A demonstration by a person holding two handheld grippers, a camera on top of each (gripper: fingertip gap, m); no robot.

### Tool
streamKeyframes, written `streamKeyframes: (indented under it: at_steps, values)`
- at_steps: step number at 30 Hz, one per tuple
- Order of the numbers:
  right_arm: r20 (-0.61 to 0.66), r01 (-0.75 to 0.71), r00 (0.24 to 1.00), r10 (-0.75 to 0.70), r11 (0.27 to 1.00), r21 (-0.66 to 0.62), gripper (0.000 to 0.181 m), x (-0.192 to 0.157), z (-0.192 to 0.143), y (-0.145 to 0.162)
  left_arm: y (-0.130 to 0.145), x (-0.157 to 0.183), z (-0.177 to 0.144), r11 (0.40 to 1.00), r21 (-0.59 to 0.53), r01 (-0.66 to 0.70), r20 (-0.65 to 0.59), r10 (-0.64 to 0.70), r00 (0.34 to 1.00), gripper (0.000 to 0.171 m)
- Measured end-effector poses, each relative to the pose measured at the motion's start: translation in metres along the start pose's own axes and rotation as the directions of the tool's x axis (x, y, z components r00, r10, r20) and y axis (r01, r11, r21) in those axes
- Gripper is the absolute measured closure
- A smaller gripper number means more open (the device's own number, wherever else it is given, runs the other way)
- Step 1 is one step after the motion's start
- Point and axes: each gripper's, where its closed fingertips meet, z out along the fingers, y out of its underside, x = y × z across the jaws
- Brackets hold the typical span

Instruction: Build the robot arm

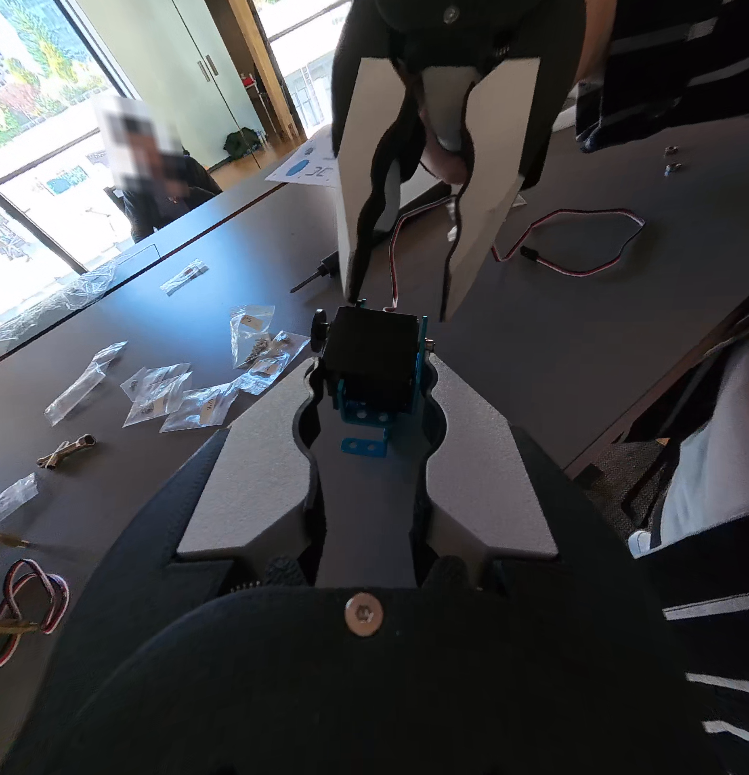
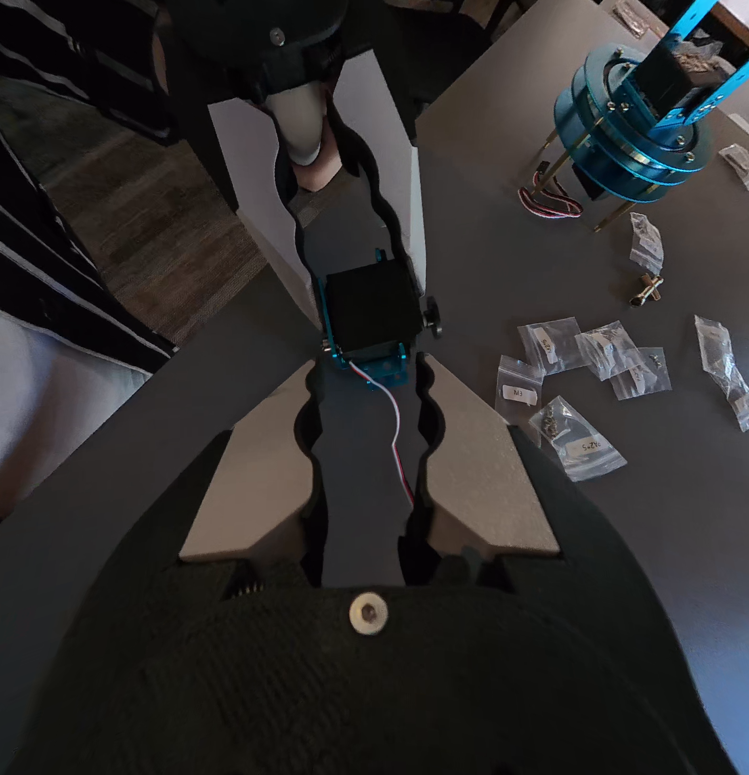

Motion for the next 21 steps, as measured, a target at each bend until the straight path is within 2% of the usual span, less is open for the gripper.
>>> streamKeyframes:
  at_steps: [3,6,9,12,14,16,19,21]
  values:
    - [-0.056,-0.037,0.998,0.038,0.999,0.021,0.136,-0.001,-0.023,0.000,0.000,-0.001,0.001,1.000,0.002,0.007,-0.009,-0.007,1.000,0.126]
    - [-0.178,-0.109,0.977,0.118,0.992,0.057,0.137,0.001,-0.074,0.007,-0.001,-0.002,0.003,1.000,0.014,0.015,-0.018,-0.015,1.000,0.126]
    - [-0.296,-0.266,0.920,0.258,0.964,0.016,0.142,-0.011,-0.138,0.044,-0.001,-0.002,0.005,1.000,0.017,0.021,-0.030,-0.020,0.999,0.126]
    - [-0.372,-0.463,0.833,0.409,0.884,-0.063,0.149,-0.049,-0.187,0.100,-0.002,-0.003,0.007,0.999,0.018,0.029,-0.041,-0.029,0.999,0.126]
    - [-0.383,-0.567,0.778,0.497,0.819,-0.090,0.152,-0.085,-0.201,0.129,-0.002,-0.004,0.008,0.999,0.015,0.043,-0.046,-0.042,0.998,0.126]
    - [-0.395,-0.610,0.745,0.538,0.789,-0.076,0.155,-0.111,-0.202,0.145,-0.002,-0.005,0.009,0.999,0.009,0.042,-0.045,-0.041,0.998,0.126]
    - [-0.437,-0.632,0.711,0.551,0.773,-0.054,0.157,-0.127,-0.200,0.161,-0.002,-0.006,0.011,1.000,0.006,0.026,-0.042,-0.026,0.999,0.126]
    - [-0.414,-0.675,0.679,0.606,0.738,-0.027,0.158,-0.133,-0.196,0.166,-0.002,-0.007,0.013,0.999,-0.001,0.035,-0.046,-0.035,0.998,0.127]
